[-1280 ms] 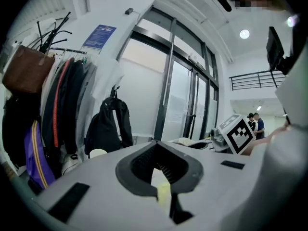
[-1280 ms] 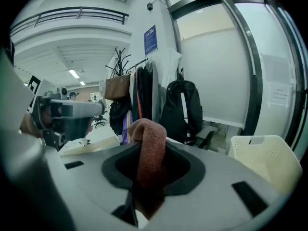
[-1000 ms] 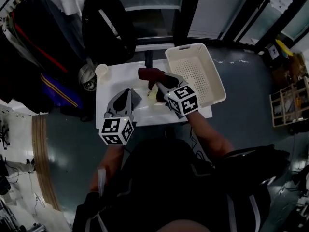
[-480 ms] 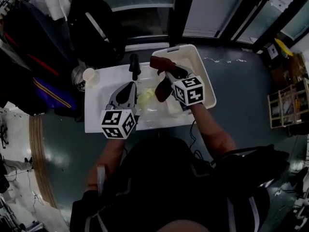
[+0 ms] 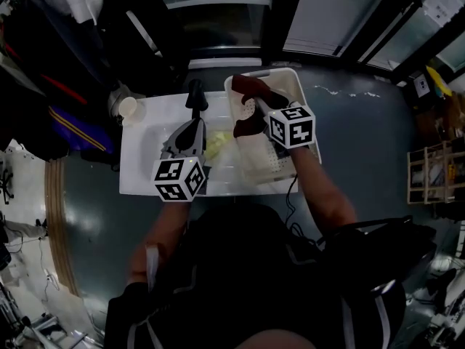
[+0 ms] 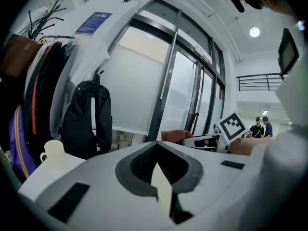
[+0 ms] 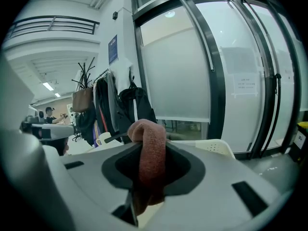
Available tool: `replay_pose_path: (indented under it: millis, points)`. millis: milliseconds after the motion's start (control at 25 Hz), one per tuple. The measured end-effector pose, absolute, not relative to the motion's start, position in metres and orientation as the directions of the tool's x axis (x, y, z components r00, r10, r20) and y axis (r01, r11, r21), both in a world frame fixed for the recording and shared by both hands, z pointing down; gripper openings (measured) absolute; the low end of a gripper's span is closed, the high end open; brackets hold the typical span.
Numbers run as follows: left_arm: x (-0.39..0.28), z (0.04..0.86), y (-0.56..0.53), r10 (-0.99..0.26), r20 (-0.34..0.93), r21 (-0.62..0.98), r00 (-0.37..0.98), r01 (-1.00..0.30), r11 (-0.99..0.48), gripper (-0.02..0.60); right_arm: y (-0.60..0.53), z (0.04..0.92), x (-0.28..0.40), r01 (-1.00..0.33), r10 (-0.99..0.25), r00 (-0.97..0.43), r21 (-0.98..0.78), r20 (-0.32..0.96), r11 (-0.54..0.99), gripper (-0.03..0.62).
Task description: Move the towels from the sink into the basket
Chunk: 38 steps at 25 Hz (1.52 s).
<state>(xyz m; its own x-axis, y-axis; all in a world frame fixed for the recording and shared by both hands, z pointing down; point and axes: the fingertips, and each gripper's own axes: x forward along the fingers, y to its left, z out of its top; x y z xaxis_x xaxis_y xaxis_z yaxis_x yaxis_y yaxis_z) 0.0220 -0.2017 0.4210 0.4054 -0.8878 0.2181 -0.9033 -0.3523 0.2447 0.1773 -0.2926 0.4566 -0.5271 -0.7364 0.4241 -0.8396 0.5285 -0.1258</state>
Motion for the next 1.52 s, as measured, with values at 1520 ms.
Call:
replay_pose_path:
  millis: [1520]
  points:
    - [0.013,0.495,-0.208,-0.869,0.391,0.249,0.304,-0.944,-0.219,0.003,-0.337,0.642,0.155,-0.85,-0.565,-0.449,-0.135,0.692,0.51,0.245]
